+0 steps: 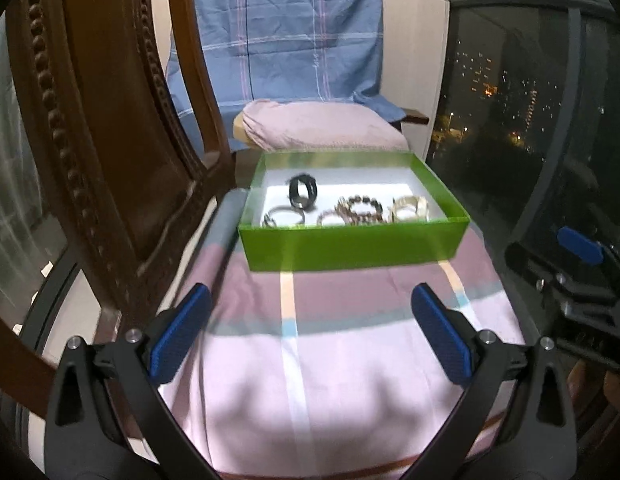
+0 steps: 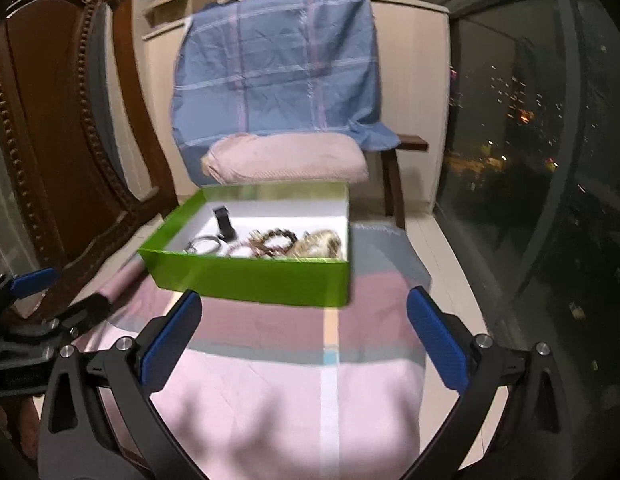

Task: Organize jewelry

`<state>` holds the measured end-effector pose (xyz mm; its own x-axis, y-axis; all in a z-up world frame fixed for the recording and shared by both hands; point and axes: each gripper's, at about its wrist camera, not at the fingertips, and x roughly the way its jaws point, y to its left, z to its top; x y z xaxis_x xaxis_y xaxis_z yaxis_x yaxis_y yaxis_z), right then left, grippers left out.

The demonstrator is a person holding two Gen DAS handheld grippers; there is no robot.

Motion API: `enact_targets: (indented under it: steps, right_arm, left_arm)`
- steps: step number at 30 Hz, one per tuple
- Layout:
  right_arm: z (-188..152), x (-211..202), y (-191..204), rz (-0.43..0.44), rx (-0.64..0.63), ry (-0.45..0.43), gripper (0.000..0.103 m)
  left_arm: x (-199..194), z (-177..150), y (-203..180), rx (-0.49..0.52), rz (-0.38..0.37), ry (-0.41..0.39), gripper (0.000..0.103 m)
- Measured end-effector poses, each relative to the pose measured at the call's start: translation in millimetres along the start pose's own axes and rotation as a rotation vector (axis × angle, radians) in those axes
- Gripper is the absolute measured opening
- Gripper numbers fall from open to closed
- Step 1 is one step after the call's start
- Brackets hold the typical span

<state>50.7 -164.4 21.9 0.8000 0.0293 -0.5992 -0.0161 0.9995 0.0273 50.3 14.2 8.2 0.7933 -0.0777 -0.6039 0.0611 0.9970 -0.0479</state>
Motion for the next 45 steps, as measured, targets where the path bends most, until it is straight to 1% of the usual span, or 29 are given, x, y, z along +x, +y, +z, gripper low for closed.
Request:
enact_targets:
  steps: [5, 12, 18, 21, 24, 27, 31, 45]
  right_arm:
    - [-4.1, 4.3, -2.2, -0.013, 0.016, 0.02, 0.1]
    - [-6.6, 13.1, 3.7, -0.003, 0.016, 0.049, 0.1]
    - [-7.0, 13.3, 5.8, 0.002, 0.01, 0.051, 0.1]
    - [-7.8, 14.1, 4.7, 0.001, 0.011, 0.056, 0.1]
    - [-8.5, 15.1, 5.9, 0.004, 0.009, 0.061, 0.1]
    - [-8.5, 14.6, 7.2, 0.006, 0.005, 0.059, 0.1]
    - [-9.4, 16.0, 8.1, 0.006, 0.004, 0.063, 0.1]
    - [-12.9, 17.8, 9.5, 0.006, -0.004, 0.07, 0.1]
  left_arm:
    - [3.0, -2.6, 3.9, -0.013, 0.012, 0.006, 0.099]
    - [4.1, -3.5, 12.9, -0.035, 0.034, 0.018, 0.099]
    - [5.5, -1.1, 13.5, -0.034, 0.031, 0.014, 0.099]
    - [10.3, -0.8, 10.3, -0.028, 0.036, 0.034, 0.099]
    - [11.9, -1.3, 9.5, -0.036, 0.028, 0.033, 0.099]
    - [11.4, -0.6, 6.6, -0.021, 0.024, 0.024, 0.099]
    - [13.3, -1.7, 5.2, -0.017, 0.013, 0.041, 0.099]
    - [15.0, 0.4, 10.6, -0.029, 0.027, 0.029, 0.099]
